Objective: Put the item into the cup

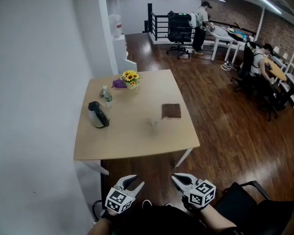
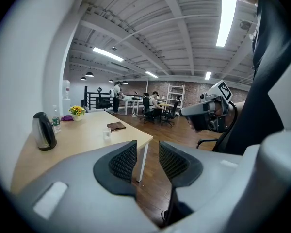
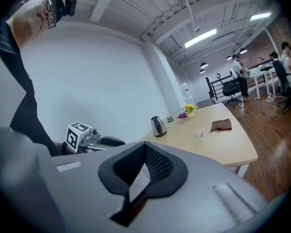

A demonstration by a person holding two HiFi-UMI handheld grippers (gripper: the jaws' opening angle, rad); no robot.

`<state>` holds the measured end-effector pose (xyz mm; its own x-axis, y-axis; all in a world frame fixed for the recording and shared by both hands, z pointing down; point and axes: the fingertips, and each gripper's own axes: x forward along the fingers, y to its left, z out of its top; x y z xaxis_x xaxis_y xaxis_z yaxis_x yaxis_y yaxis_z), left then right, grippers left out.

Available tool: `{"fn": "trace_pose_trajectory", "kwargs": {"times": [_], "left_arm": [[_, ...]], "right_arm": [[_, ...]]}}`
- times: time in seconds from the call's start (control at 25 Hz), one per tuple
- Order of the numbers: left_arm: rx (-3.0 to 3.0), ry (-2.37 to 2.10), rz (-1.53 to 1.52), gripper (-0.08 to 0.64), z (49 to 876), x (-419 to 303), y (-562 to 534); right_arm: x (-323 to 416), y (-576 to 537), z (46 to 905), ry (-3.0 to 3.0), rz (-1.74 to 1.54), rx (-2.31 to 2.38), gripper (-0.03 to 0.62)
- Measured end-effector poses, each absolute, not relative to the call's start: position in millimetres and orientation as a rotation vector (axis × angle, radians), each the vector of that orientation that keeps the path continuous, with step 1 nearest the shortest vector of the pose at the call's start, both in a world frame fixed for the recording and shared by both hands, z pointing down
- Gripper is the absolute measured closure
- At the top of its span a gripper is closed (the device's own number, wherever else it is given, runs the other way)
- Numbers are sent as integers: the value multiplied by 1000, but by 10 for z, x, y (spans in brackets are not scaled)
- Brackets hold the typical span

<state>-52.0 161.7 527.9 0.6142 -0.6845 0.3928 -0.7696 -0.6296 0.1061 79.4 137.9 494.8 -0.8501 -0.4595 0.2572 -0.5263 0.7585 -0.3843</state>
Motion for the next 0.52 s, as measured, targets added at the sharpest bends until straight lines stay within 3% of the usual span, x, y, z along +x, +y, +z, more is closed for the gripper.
{"fn": "trace_pose_trajectory", "kwargs": {"times": [0.52], "left_arm": [[2590,-1187,470,423,5243,-349,1584]], "right_arm": [[902,1389,4944,-2818,653,745,584]]}}
